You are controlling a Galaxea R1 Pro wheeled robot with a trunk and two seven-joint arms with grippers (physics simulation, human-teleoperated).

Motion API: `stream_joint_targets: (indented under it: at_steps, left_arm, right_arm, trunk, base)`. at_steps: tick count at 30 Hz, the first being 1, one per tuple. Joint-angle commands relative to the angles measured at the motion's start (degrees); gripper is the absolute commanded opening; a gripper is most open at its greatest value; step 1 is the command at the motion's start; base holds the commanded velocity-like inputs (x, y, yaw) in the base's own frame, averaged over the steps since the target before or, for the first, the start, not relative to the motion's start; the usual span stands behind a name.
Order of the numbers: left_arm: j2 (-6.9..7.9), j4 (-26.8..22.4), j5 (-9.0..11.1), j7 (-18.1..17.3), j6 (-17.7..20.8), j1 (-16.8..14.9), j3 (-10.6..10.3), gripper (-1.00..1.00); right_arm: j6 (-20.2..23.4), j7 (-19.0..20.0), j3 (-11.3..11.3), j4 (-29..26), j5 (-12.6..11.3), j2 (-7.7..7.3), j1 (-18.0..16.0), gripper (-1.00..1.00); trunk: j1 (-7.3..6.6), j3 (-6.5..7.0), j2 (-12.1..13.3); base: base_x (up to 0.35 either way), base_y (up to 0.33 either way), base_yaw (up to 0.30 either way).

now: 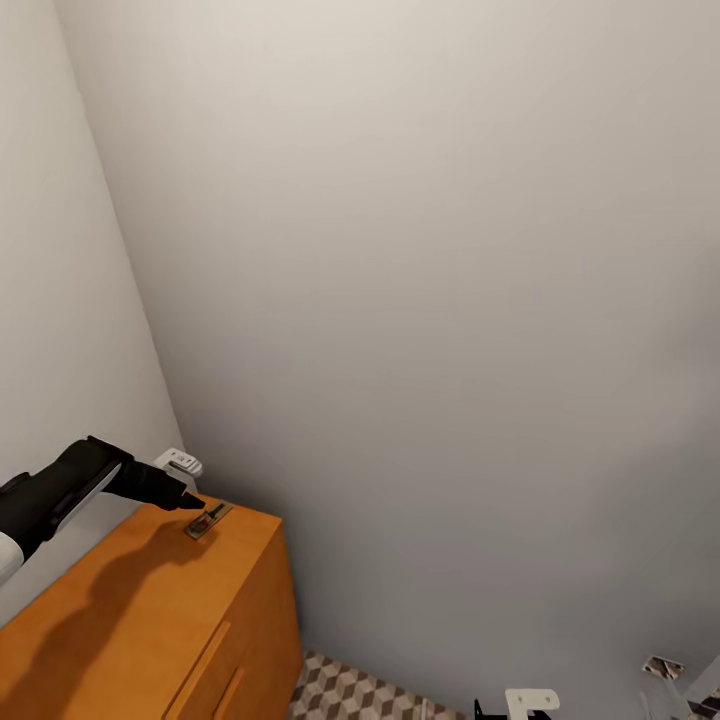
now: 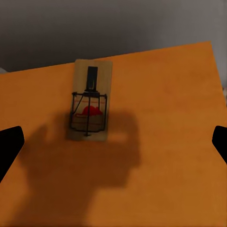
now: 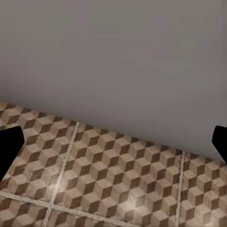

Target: Take the four mousetraps from the cabinet in the bathroom and place them on the bathroom floor. Make sure all four end up on the same floor surface, and ensure that at least two of them are either under or directly next to the same bathroom sink.

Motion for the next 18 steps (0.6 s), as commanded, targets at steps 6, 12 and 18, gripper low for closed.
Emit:
stream_joint_targets:
  at_steps: [6,12,18]
  left_arm:
    - [0.07,-0.04,0.59,0.23,0.41,-0.1,-0.26,1.0]
    - [0.07,-0.04,0.59,0.23,0.41,-0.1,-0.56,1.0]
    - [0.07,-0.04,0.59,0.23,0.41,-0.1,-1.19,1.0]
  right_arm:
    - [-0.09,-0.17,0.5,0.01,-0.4,-0.01,-0.05,1.0]
    - [-0.1,-0.17,0.5,0.01,-0.4,-0.01,-0.04,1.0]
    - [-0.14,-0.17,0.5,0.01,-0.4,-0.01,-0.04,1.0]
  trunk:
    - [0.04,-0.39,-0.13]
    - [0.04,-0.61,-0.13]
    - [0.04,-0.81,-0.13]
  base:
    - [0.0,0.0,0.0]
    - [0.0,0.0,0.0]
    - [0.0,0.0,0.0]
